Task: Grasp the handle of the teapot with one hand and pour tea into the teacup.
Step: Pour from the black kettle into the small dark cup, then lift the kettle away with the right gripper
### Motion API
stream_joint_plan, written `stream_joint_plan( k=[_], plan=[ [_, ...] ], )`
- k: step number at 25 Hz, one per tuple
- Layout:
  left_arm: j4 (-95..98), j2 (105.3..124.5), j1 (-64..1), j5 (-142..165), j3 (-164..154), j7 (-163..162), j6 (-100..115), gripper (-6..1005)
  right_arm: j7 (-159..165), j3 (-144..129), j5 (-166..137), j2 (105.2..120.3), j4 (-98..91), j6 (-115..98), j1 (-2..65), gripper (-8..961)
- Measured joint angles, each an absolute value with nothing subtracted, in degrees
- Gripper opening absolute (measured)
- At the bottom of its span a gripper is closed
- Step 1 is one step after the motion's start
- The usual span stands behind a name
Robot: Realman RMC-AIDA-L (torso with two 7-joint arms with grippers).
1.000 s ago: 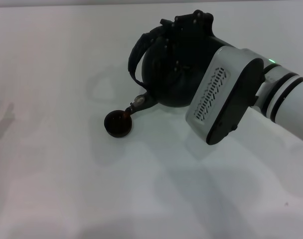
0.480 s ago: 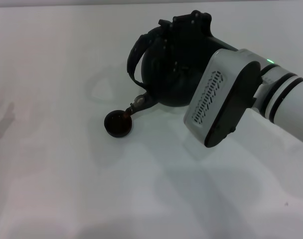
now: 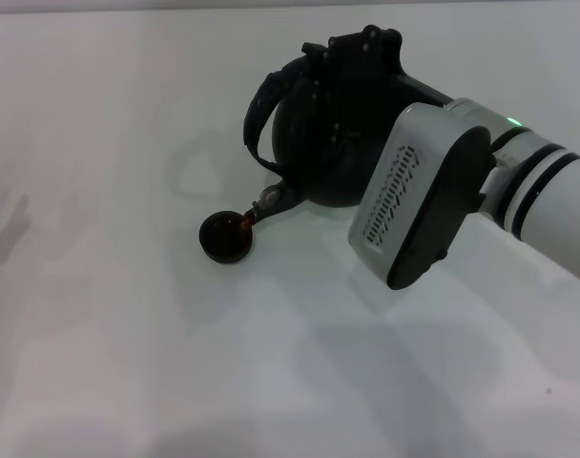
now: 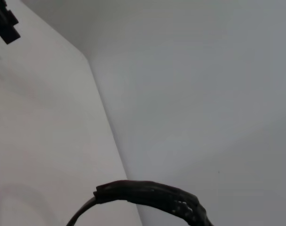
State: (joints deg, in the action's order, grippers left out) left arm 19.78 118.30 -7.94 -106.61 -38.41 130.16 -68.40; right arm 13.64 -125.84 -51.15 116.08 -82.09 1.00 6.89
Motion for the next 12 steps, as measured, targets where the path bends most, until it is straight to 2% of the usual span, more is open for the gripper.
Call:
stream_joint_plan(
  k=[12],
  plan=[
    [19.78,118.38,-8.17,-106.39,-38.41,130.16,-67.76,834,14.03,-125.97,-51.42,116.1,-82.07,1.28,6.85,102]
  ],
)
